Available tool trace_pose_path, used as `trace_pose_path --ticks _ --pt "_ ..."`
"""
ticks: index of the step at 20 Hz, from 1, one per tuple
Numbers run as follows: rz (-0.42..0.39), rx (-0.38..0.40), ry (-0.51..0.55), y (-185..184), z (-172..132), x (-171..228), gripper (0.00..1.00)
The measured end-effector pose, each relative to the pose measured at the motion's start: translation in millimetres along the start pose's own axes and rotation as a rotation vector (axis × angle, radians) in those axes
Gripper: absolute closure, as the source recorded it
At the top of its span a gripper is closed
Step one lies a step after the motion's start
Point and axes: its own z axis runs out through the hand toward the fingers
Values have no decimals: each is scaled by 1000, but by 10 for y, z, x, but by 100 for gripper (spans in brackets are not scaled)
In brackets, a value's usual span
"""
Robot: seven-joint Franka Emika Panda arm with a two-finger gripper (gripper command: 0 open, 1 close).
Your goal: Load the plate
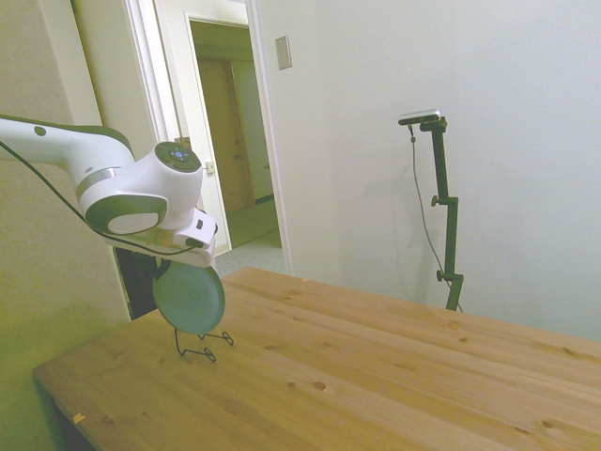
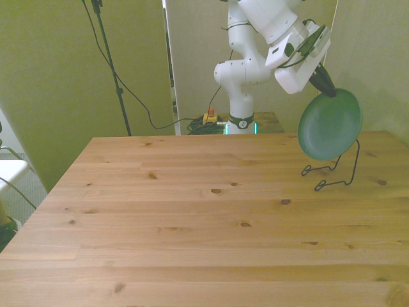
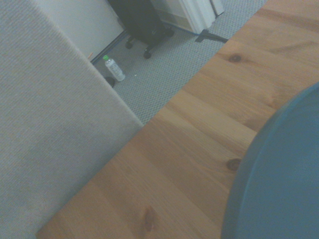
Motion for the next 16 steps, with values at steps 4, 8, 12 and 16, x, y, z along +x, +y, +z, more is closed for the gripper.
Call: trace_pose_path --ticks 4,8,12,16 --pt "-9 8 -12 -29 92 4 100" --pt "-10 7 -13 -12 154 28 100" --pt "-20 74 -6 93 245 96 100" --pt "-47 136 -5 189 325 151 100"
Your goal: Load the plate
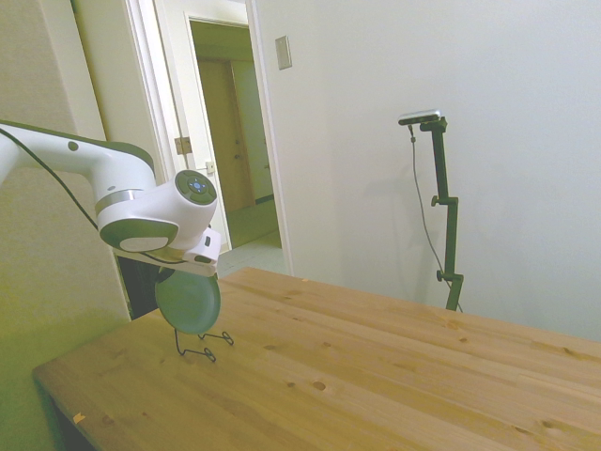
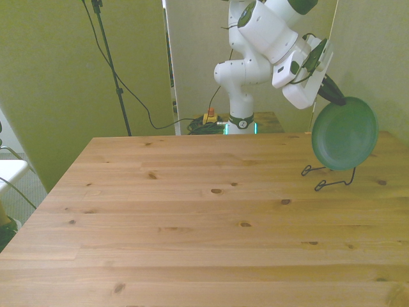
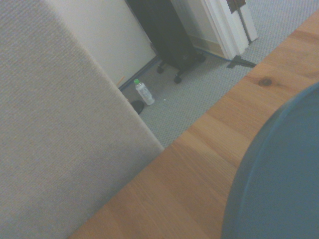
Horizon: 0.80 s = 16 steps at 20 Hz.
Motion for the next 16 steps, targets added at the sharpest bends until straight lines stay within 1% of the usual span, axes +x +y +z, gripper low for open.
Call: trace_pose_path --ticks 4,10,16 --pt "-15 27 -29 33 134 1 100" --pt "-10 50 -53 115 346 5 100" --pt "-4 58 -48 254 421 -56 100"
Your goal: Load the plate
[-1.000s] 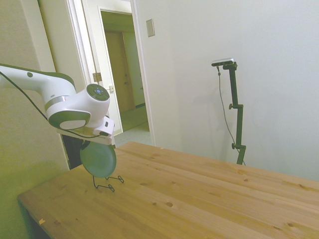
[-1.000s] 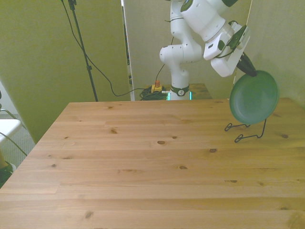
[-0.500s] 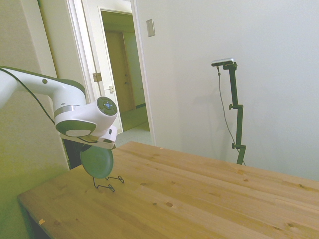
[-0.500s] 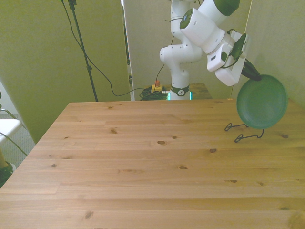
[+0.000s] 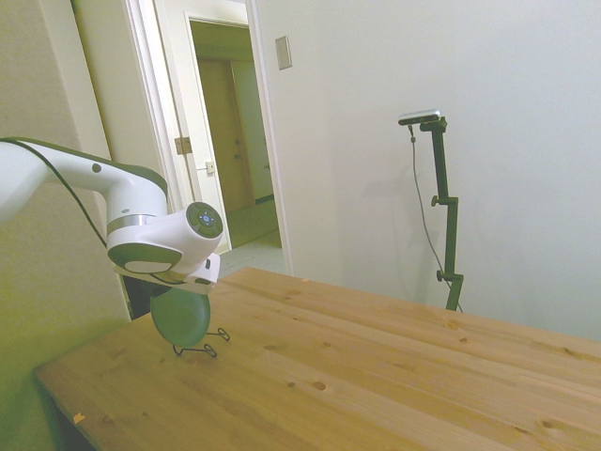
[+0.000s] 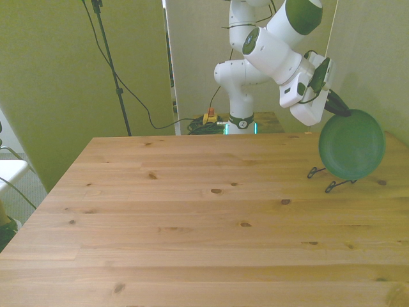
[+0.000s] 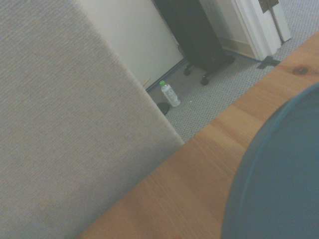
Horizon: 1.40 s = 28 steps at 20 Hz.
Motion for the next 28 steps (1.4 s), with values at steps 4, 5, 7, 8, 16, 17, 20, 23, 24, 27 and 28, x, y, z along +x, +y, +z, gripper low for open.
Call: trace_pose_path --ticks 4,5,7,8,16,17,20,23,24,27,28 --pt "2 -1 5 49 -17 -7 100" --pt "2 -2 6 57 -25 -6 100" --pt "4 -2 8 69 -34 -3 100" --pt "5 -1 9 73 -36 -2 100" --pt "15 -2 4 97 -12 22 0" --pt "15 -2 4 95 -9 28 0" --pt "18 -3 6 88 -11 48 0" --pt "21 -5 9 86 -21 56 0" --pt "22 -6 11 85 -26 60 0" --pt "22 -8 16 64 -49 78 0" --pt "21 -10 19 52 -67 88 0"
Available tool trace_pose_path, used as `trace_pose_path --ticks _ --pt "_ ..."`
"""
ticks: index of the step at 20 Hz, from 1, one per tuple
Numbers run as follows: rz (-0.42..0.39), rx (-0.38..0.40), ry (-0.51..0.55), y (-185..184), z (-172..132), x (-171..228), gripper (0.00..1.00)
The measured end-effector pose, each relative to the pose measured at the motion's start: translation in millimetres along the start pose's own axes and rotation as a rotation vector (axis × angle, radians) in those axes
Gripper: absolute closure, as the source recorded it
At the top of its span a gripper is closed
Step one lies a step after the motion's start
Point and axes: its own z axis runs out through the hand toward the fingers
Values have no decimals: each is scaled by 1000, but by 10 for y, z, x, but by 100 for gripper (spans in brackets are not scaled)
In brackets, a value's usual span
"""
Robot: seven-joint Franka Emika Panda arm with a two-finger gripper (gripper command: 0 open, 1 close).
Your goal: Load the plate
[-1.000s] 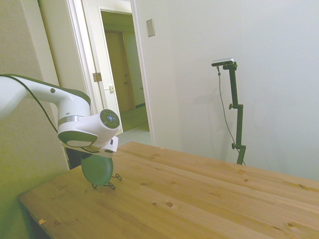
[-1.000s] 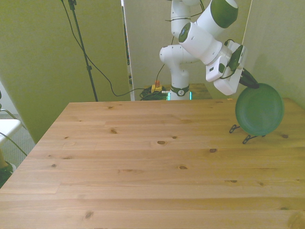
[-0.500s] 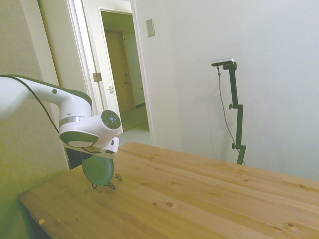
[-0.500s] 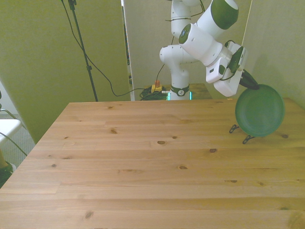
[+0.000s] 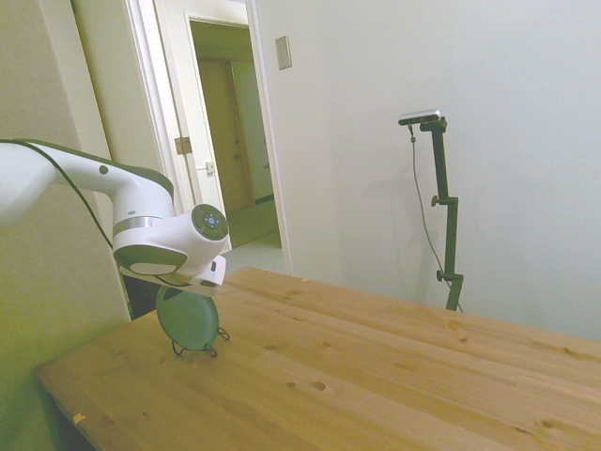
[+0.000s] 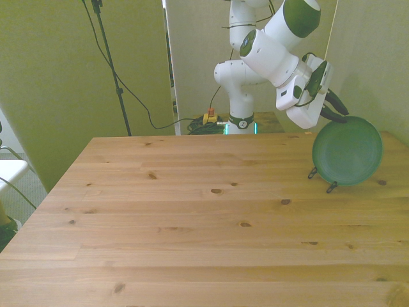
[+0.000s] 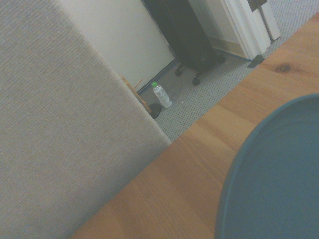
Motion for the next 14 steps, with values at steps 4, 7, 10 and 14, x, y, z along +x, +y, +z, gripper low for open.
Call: trace_pose_path --ticks 4,7,10,14 --pt "1 -37 28 -29 -228 15 0" --pt "15 -97 59 -103 -708 -63 0" --pt "-22 -115 103 -357 -1322 -294 0" --pt "23 -271 227 -674 -2010 -644 0"
